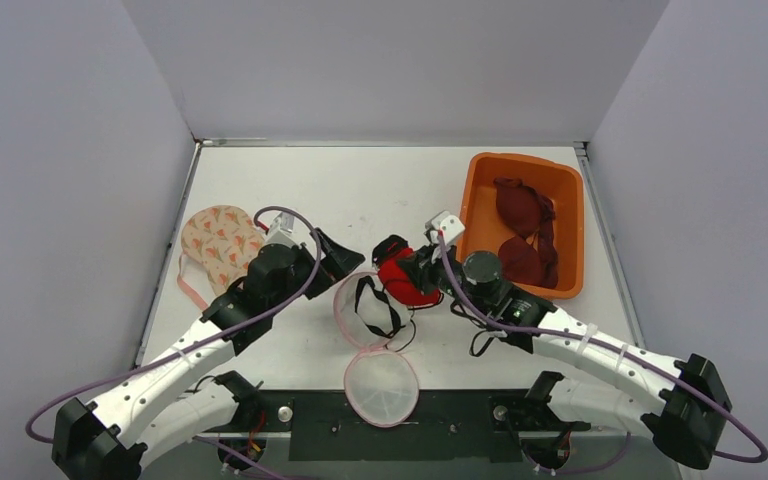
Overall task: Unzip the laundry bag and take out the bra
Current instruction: Pick up the bra from the laundry bag.
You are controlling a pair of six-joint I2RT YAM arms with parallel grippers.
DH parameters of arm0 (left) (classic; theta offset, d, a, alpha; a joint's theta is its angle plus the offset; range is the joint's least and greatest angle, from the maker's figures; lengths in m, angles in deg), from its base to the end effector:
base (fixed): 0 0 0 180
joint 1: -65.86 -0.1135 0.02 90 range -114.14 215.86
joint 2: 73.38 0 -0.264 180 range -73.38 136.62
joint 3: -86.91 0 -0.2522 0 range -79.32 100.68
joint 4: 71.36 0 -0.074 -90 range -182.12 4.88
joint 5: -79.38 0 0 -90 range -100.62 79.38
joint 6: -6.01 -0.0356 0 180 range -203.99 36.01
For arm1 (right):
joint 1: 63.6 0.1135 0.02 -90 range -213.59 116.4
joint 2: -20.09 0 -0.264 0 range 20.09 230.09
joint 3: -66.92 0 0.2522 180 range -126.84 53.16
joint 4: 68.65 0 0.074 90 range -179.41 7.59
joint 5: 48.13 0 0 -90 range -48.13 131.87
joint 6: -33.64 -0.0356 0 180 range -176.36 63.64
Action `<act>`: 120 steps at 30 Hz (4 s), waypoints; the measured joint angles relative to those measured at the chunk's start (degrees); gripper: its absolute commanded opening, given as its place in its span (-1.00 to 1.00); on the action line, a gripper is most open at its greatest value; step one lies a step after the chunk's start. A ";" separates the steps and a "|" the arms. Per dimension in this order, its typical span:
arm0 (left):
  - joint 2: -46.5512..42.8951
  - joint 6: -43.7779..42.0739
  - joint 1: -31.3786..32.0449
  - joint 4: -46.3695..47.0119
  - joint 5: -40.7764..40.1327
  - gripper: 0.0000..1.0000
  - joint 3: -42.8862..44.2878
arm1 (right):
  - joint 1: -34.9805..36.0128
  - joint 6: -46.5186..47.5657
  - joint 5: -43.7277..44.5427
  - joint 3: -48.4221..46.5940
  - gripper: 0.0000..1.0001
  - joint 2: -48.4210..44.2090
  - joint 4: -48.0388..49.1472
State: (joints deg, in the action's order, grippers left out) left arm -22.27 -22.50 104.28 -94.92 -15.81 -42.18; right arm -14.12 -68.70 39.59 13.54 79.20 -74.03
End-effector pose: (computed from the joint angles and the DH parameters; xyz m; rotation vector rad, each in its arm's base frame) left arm 0.1639 -0.1259 0.2740 -0.4891 2.0805 -1.0046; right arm 0.1568 0.1856 0.2938 -0.6137 1.7323 0.8080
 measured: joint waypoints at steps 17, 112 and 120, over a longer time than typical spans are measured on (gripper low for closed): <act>-10.19 -20.57 -1.03 23.58 20.46 0.93 -10.40 | 5.29 7.28 -6.19 3.69 -0.89 -3.19 1.22; 16.17 -145.15 39.12 56.46 -38.64 -1.00 -9.40 | -6.67 -50.36 -12.48 -8.57 0.54 1.51 -8.55; 17.64 -145.44 39.56 57.83 -39.60 -0.53 -8.79 | -7.50 -50.90 -14.86 -8.09 -0.73 5.92 -5.66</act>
State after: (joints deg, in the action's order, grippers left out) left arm -4.63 -167.93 143.84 -37.09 -55.42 -50.97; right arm -21.62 -119.60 24.72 5.46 85.12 -79.69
